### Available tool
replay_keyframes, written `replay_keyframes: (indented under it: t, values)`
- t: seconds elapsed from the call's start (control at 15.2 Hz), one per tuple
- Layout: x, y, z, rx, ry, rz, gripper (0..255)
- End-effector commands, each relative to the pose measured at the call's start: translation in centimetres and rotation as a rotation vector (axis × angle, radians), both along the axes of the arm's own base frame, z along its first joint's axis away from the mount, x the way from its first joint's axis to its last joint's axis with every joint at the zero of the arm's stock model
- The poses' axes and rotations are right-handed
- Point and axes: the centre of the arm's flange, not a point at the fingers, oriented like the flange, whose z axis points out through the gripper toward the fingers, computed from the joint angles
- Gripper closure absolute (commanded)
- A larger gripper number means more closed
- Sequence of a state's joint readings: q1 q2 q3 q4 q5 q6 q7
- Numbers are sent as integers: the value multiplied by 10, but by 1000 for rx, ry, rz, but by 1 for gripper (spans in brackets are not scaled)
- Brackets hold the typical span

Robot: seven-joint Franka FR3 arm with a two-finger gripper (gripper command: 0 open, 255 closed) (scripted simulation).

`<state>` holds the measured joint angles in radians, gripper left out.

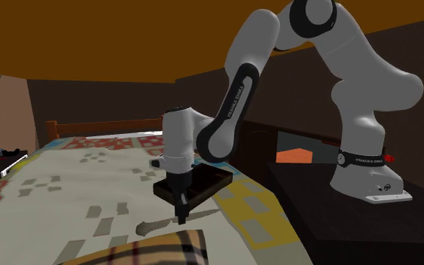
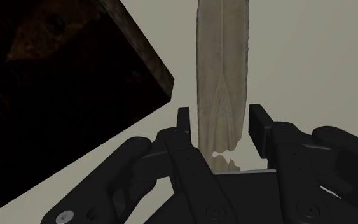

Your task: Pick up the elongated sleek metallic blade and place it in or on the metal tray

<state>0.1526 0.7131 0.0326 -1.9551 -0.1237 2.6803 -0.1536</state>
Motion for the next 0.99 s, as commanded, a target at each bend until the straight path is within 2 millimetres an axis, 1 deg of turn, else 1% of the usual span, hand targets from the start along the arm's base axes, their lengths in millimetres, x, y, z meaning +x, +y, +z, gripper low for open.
replay_keyframes:
  t: [0.0,0.92]
  values:
    - [-2,-5,-5,-6,1,-12,255]
    - [-2,-5,69,-6,1,-12,255]
